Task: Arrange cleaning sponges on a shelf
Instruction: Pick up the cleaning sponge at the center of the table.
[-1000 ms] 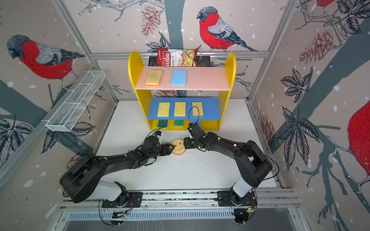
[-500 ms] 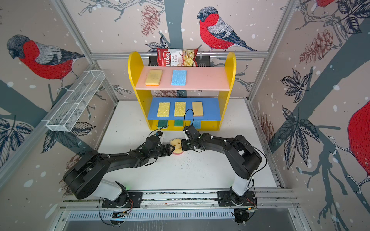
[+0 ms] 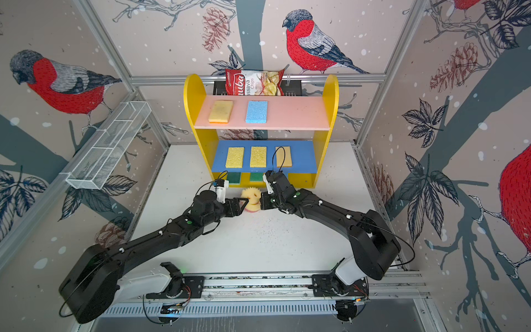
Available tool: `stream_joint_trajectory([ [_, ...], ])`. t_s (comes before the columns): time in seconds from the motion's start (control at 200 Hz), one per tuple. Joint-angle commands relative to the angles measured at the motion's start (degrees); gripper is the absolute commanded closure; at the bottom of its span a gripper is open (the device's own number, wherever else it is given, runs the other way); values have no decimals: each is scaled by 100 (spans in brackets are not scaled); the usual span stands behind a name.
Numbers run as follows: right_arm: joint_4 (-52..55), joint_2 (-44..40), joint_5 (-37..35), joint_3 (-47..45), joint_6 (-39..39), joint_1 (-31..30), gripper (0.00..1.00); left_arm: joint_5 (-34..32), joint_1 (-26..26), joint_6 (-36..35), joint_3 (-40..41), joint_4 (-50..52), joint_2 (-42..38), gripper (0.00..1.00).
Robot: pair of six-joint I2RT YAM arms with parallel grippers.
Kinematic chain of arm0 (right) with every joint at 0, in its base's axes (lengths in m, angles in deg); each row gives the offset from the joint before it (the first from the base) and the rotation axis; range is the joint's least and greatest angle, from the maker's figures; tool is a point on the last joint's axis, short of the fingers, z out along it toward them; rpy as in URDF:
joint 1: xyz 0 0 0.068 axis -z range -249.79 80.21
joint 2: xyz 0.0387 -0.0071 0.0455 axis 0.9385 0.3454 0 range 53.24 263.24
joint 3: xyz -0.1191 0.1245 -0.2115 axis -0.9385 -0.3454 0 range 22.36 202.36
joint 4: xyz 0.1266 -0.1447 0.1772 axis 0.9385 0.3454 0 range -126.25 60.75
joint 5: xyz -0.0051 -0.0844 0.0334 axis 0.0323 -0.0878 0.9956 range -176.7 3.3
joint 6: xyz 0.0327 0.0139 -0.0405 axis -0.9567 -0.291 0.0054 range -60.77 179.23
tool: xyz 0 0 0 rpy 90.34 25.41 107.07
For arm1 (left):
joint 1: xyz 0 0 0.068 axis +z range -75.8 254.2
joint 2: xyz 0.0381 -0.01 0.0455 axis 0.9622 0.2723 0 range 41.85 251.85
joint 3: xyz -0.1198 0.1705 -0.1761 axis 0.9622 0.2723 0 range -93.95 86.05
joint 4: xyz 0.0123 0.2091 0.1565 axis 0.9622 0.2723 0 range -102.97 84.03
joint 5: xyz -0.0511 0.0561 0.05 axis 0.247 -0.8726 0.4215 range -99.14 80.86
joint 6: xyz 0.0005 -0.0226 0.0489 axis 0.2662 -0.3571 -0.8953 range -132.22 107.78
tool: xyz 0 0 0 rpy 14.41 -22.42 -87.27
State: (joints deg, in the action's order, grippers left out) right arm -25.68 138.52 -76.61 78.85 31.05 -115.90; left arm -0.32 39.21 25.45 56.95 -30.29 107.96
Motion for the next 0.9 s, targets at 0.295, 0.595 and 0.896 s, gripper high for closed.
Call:
stream_joint_trajectory([
  [0.295, -517, -528, -161, 18, 180, -407, 100, 1082, 156, 549, 77, -1014, -567, 54],
  [0.595, -534, -872, -233, -127, 162, -258, 73, 1115, 172, 713, 38, -1037, -511, 100],
  [0.896, -2173, -2043, 1886, -1393, -531, 575, 21, 1604, 539, 1190, 126, -1612, -681, 100],
])
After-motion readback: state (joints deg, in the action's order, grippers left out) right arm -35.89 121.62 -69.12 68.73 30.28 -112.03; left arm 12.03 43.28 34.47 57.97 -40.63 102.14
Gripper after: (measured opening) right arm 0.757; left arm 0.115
